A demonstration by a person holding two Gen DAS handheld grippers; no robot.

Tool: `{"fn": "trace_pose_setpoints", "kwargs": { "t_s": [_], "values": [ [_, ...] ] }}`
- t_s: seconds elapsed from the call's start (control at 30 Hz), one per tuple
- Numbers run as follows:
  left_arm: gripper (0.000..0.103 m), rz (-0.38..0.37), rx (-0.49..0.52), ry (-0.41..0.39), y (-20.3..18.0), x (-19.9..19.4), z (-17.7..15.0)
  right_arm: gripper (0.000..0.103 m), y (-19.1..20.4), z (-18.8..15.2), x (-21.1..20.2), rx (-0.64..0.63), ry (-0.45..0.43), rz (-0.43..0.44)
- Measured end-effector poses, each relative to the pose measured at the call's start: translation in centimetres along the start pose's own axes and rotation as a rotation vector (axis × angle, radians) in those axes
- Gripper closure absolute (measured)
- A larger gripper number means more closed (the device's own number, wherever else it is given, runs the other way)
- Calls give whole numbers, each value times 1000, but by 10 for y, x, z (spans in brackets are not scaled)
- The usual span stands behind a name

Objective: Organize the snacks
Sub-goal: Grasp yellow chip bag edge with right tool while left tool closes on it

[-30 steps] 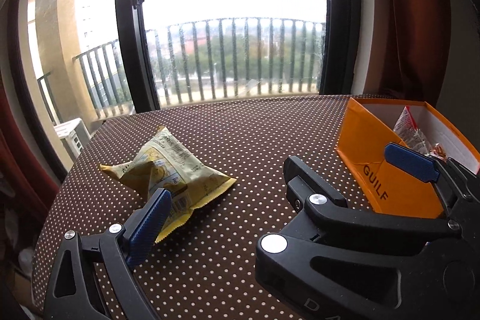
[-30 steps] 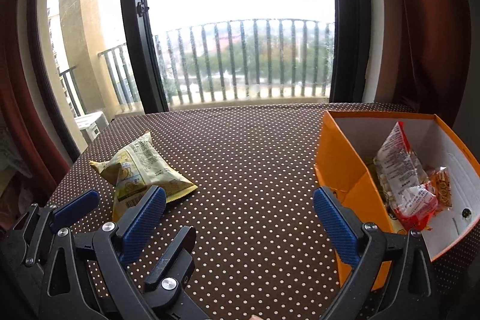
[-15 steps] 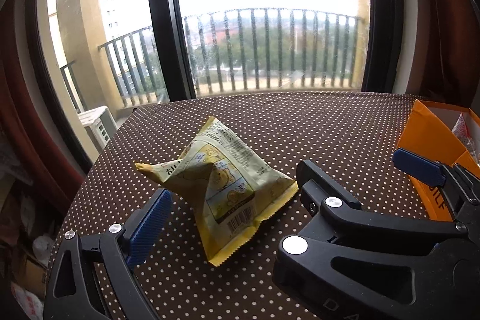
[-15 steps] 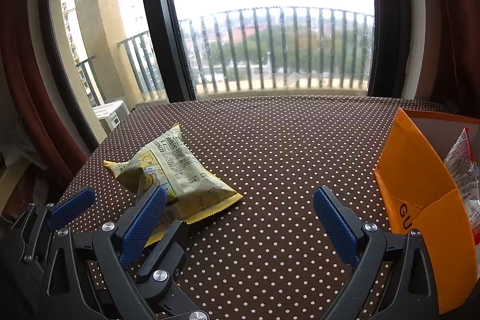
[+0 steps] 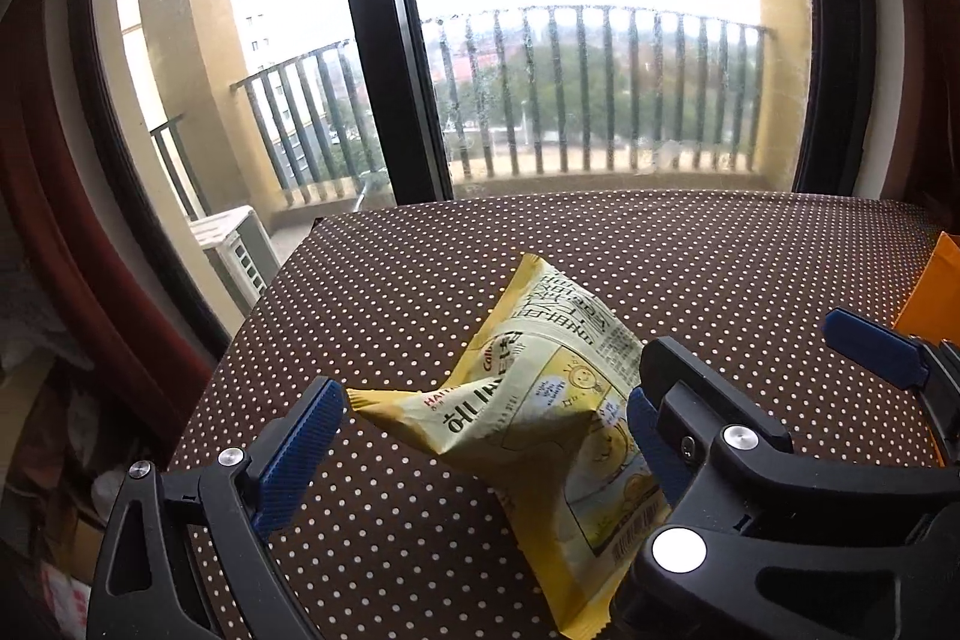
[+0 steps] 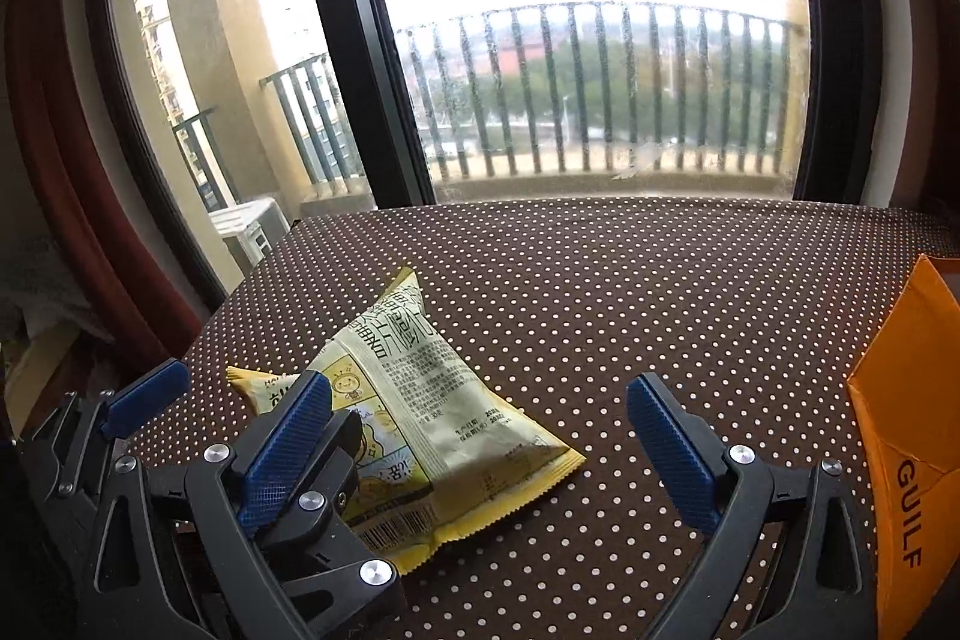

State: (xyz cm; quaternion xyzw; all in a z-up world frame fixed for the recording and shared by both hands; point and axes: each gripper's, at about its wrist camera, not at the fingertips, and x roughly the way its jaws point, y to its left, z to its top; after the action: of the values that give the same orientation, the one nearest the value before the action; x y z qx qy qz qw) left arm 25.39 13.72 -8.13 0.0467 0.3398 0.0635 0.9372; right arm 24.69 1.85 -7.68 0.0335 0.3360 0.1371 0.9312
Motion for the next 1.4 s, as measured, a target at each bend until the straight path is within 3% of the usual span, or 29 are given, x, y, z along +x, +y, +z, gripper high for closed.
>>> {"fn": "trace_pose_setpoints", "kwargs": {
  "t_s": [0.47, 1.07, 1.4],
  "values": [
    [0, -29, -45, 74, 11, 40, -7, 3, 9, -2, 39, -14, 87, 18],
    [4, -30, -33, 37, 2, 38, -18, 3, 4, 2, 61, 13, 161, 60],
    [34, -175, -66, 46, 5, 31, -19, 35, 10, 1, 52, 18, 193, 144]
  ]
}}
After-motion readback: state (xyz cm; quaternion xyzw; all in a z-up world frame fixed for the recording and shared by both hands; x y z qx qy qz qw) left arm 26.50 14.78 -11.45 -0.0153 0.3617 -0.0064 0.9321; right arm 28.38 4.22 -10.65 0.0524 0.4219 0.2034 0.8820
